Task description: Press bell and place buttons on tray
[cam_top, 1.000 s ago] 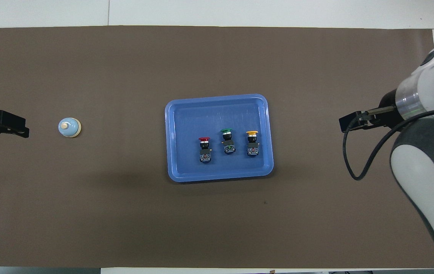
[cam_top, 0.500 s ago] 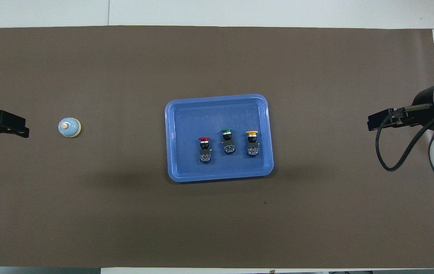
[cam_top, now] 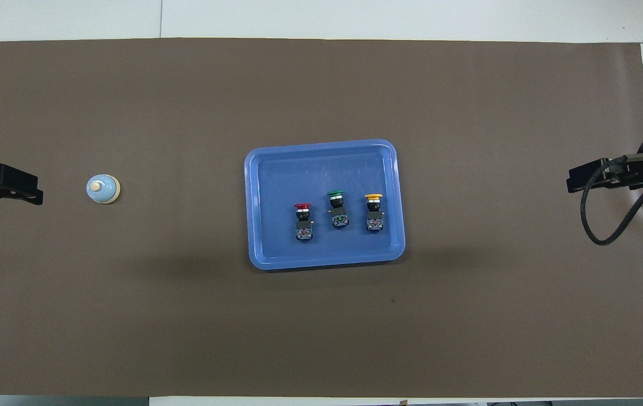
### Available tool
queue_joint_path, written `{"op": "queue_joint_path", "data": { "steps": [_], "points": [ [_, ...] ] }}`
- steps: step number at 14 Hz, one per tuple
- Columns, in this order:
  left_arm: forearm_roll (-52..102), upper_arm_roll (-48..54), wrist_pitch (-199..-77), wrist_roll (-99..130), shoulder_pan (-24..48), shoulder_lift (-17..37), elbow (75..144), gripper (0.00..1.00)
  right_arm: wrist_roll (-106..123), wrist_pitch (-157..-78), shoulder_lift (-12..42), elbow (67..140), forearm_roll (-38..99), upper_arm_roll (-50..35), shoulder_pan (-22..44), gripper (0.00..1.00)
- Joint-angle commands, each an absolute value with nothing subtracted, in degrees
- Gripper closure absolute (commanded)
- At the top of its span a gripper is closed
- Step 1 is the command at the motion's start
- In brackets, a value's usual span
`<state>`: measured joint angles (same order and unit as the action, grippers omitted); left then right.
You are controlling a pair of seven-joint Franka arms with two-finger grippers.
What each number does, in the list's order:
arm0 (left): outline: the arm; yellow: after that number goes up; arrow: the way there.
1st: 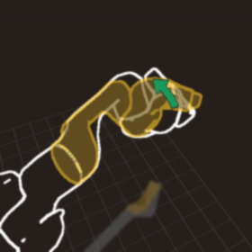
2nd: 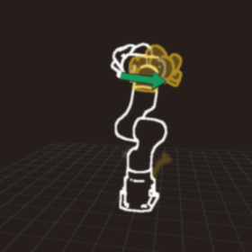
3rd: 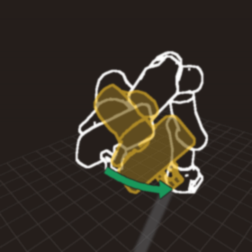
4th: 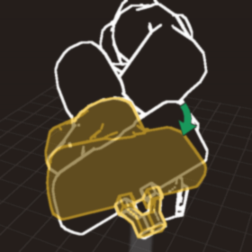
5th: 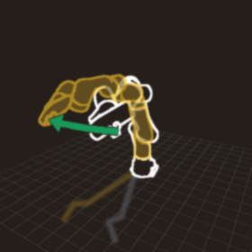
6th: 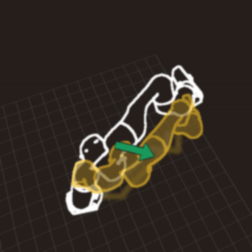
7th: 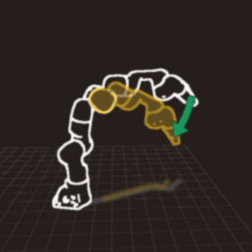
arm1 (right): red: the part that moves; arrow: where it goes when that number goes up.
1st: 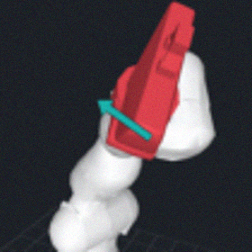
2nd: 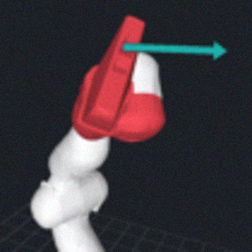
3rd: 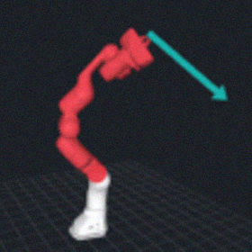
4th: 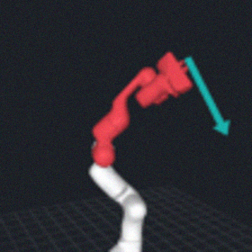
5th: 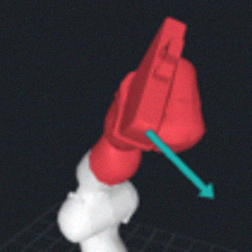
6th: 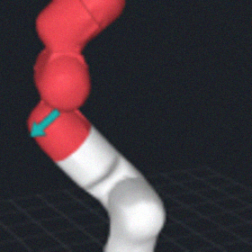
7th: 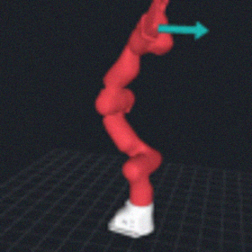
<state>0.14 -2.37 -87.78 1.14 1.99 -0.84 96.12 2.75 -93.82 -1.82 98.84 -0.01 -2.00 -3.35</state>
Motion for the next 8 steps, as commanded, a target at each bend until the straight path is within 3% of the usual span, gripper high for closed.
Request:
{"op": "queue_joint_path", "data": {
  "steps": [1,3,8],
  "points": [
    [0.62,-2.9,-87.97,3.33,2.37,-2.03,96.77,0.32,3.6,-92.64,-2.99,99.49,-1.05,-2.72,-4.13,0.0],
    [0.62,-2.81,-89.9,3.43,2.37,-2.28,97.47,0.98,3.6,-90.45,-2.9,98.97,-1.05,-2.72,-4.13,0.0],
    [0.62,-2.99,-92.45,3.17,1.85,-2.46,99.75,1.0,3.51,-89.74,-3.43,99.4,-0.97,-2.81,-4.13,0.0]
  ]
}}
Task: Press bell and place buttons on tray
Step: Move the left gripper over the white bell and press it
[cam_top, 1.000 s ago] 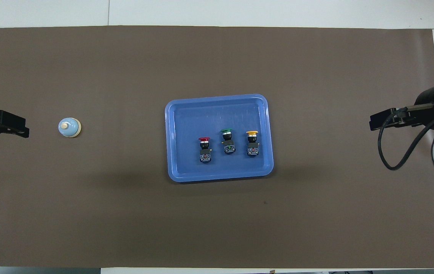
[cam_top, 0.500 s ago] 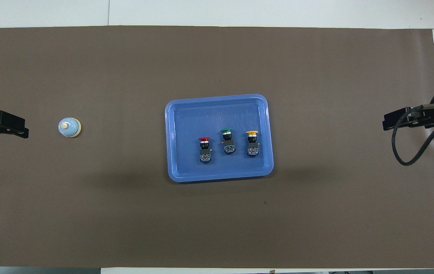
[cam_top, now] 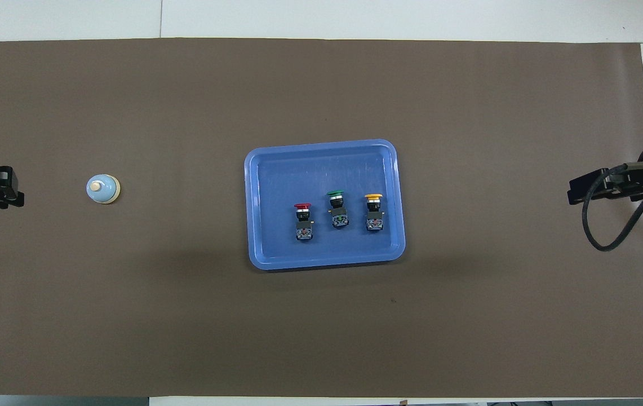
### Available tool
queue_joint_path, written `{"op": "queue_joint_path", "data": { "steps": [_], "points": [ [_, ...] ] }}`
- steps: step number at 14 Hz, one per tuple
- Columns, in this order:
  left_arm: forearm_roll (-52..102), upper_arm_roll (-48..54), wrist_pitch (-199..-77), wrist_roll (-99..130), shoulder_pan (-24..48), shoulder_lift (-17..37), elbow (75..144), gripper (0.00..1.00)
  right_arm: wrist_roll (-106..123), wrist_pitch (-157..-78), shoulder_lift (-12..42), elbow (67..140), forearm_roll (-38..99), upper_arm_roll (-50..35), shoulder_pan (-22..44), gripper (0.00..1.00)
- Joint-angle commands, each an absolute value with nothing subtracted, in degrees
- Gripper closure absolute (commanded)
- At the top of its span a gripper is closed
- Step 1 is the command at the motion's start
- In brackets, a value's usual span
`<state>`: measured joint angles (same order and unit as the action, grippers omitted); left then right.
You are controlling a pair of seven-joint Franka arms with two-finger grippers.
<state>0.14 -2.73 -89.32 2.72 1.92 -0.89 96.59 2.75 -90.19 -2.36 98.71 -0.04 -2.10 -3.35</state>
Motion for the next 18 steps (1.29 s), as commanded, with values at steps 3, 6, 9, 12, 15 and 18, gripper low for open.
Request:
{"op": "queue_joint_path", "data": {
  "steps": [3,6,9,12,15,18],
  "points": [
    [0.62,-3.08,-99.99,2.81,1.85,-2.11,104.4,1.0,3.6,-89.74,-3.43,99.32,-0.88,-2.9,-3.96,0.0],
    [0.62,-3.08,-105.8,2.73,1.76,2.62,104.94,1.0,3.6,-89.74,-3.43,99.4,-0.88,-2.9,-3.78,0.0],
    [0.62,-3.08,-114.49,2.55,0.53,5.71,108.7,1.0,3.6,-89.74,-3.43,99.4,-0.88,-2.9,-3.87,0.0],
    [0.62,-2.99,-123.2,2.37,-0.96,6.24,114.86,1.0,3.6,-89.74,-3.43,99.4,-0.88,-2.9,-3.78,0.0],
    [0.62,-2.99,-125.94,2.46,-0.44,8.96,115.31,1.0,3.6,-89.74,-3.43,99.4,-0.88,-2.9,-3.78,0.0],
    [0.62,-2.99,-128.66,2.55,0.0,9.93,116.63,1.0,3.6,-89.74,-3.43,99.4,-0.88,-2.9,-3.78,0.0]
  ]
}}
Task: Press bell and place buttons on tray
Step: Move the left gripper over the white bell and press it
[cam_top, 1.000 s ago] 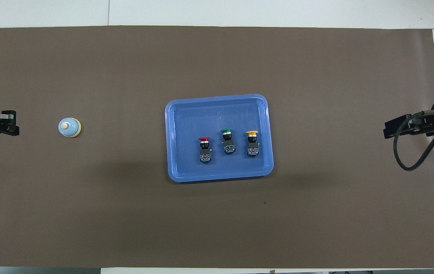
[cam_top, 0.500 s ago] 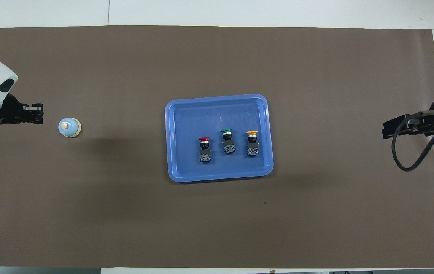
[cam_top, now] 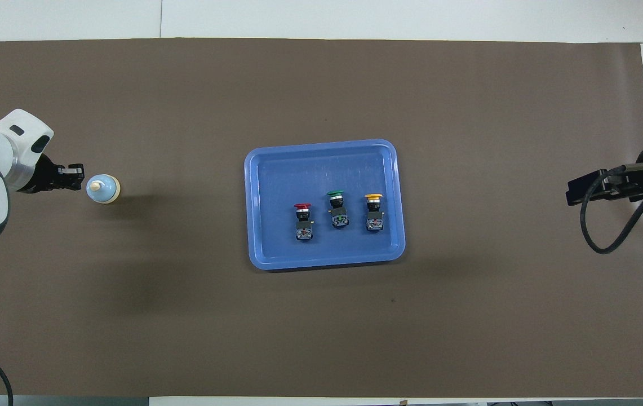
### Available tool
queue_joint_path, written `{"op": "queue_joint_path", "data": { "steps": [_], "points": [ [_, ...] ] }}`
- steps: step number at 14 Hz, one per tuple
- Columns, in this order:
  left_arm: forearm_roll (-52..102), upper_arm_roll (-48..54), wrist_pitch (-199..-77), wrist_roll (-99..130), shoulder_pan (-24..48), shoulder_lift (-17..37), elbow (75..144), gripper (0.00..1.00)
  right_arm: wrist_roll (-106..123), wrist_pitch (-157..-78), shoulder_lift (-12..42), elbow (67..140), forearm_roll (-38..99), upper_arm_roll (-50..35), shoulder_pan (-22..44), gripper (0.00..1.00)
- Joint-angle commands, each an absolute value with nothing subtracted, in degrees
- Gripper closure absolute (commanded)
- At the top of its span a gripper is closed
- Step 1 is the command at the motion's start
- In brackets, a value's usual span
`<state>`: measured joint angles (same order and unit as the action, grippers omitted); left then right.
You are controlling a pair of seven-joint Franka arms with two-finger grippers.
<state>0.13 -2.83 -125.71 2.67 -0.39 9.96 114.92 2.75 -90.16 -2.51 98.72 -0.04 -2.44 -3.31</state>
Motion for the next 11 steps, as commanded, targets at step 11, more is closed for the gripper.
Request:
{"op": "queue_joint_path", "data": {
  "steps": [11],
  "points": [
    [0.62,-3.08,-129.83,2.46,1.58,14.24,115.33,1.0,3.6,-89.74,-3.43,99.4,-0.88,-2.9,-3.78,0.0]
  ]
}}
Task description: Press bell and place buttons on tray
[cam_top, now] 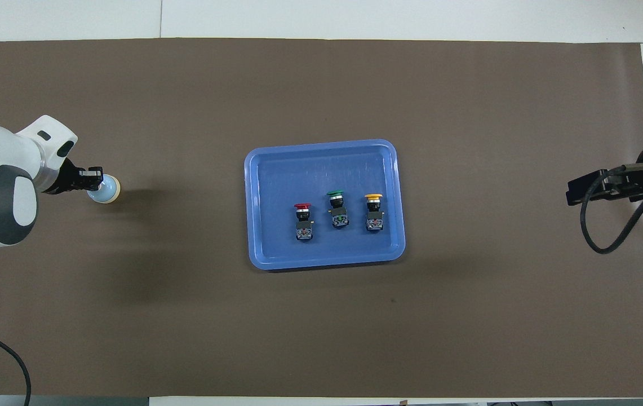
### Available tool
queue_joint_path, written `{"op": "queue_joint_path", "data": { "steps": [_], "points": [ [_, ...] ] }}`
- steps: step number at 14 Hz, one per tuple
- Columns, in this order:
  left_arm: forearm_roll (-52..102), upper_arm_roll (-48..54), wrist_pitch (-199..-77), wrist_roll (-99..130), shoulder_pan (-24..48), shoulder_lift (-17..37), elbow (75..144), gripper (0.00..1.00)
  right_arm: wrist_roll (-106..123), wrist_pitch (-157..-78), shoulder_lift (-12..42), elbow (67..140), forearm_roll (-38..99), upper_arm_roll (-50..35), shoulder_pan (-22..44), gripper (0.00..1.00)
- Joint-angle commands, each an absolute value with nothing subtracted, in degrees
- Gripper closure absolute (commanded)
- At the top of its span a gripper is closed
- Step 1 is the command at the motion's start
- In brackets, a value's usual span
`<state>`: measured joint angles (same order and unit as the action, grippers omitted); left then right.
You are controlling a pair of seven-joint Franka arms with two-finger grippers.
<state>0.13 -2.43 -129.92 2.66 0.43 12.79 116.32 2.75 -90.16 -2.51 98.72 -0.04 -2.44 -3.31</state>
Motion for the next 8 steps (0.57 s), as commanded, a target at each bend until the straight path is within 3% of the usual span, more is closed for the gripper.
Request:
{"op": "queue_joint_path", "data": {
  "steps": [1,3,4,5,6,8],
  "points": [
    [0.62,-2.99,-126.68,2.46,1.58,14.06,112.88,1.0,3.6,-89.74,-3.43,99.4,-0.88,-2.9,-3.78,0.0],
    [0.62,-2.99,-117.56,2.46,1.58,13.45,106.47,1.0,3.6,-89.74,-3.43,99.4,-0.88,-2.9,-3.78,0.0],
    [0.62,-2.99,-112.46,2.55,1.58,13.19,102.96,0.75,3.6,-89.74,-3.43,99.4,-0.88,-2.9,-3.78,0.0],
    [0.62,-2.99,-109.45,2.55,1.58,13.01,101.18,0.23,3.6,-89.74,-3.43,99.4,-0.88,-2.9,-3.78,0.0],
    [0.62,-2.99,-107.94,2.9,1.58,11.7,100.99,0.0,3.6,-89.74,-3.43,99.32,-0.88,-2.9,-3.78,0.0],
    [0.62,-2.9,-106.01,2.9,1.67,8.89,101.16,0.0,3.6,-89.74,-3.43,99.32,-0.88,-2.9,-3.78,0.0]
  ]
}}
